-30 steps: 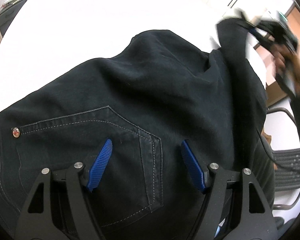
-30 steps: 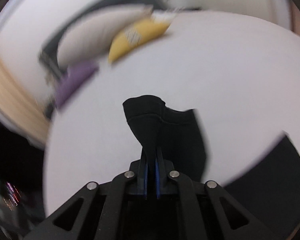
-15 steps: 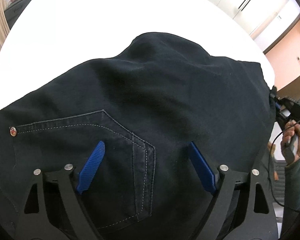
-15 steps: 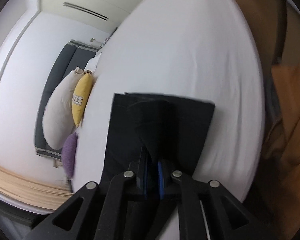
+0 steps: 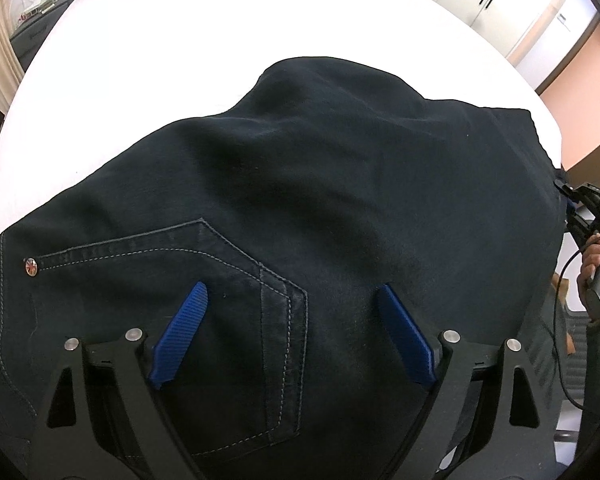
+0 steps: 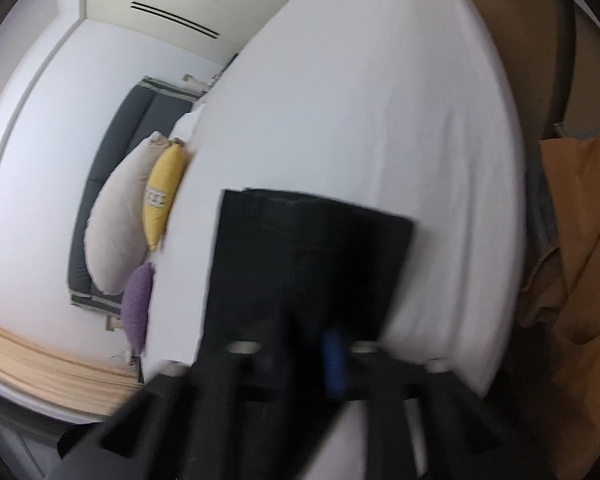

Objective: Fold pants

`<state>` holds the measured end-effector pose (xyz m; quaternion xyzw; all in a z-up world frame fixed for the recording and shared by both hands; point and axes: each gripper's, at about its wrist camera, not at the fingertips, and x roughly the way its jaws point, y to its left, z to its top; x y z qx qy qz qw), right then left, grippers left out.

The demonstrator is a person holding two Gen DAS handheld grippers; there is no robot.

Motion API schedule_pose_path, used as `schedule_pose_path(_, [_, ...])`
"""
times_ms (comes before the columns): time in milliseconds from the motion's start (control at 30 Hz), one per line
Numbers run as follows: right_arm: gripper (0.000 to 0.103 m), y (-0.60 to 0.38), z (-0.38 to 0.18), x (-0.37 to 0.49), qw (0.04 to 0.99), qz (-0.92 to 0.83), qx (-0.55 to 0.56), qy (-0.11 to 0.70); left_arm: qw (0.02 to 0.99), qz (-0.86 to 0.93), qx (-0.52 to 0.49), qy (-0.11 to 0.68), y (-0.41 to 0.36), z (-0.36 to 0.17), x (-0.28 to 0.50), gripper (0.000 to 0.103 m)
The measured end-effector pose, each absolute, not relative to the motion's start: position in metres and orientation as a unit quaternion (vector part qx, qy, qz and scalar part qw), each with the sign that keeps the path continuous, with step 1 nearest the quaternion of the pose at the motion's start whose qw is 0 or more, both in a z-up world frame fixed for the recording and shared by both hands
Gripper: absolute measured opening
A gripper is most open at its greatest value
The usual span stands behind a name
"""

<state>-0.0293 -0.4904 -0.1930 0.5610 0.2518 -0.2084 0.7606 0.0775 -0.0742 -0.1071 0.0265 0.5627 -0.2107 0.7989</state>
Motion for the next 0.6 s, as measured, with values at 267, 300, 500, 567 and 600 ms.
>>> schedule_pose_path(267, [0.005, -0.502, -0.187, -0.038, 0.758, -0.232, 0.565, 0.229, 0.802, -0.21, 0.016, 0.559, -0.074, -0.109, 0.078, 0.092])
schedule_pose_path(300, [0.005, -0.503, -0.188, -0.037, 0.758, -0.236, 0.563, 0.229, 0.803, -0.21, 0.019, 0.558, -0.075, -0.109, 0.077, 0.093])
schedule_pose_path(500, [0.005, -0.502, -0.19, -0.044, 0.758, -0.245, 0.56, 0.226, 0.808, -0.207, 0.003, 0.552, -0.072, -0.108, 0.077, 0.094])
schedule_pose_path(567, [0.005, -0.503, -0.188, -0.045, 0.76, -0.248, 0.555, 0.227, 0.81, -0.209, -0.02, 0.548, -0.067, -0.106, 0.078, 0.094])
schedule_pose_path(600, [0.005, -0.503, -0.189, -0.044, 0.76, -0.249, 0.556, 0.227, 0.81, -0.21, -0.03, 0.546, -0.063, -0.106, 0.078, 0.094])
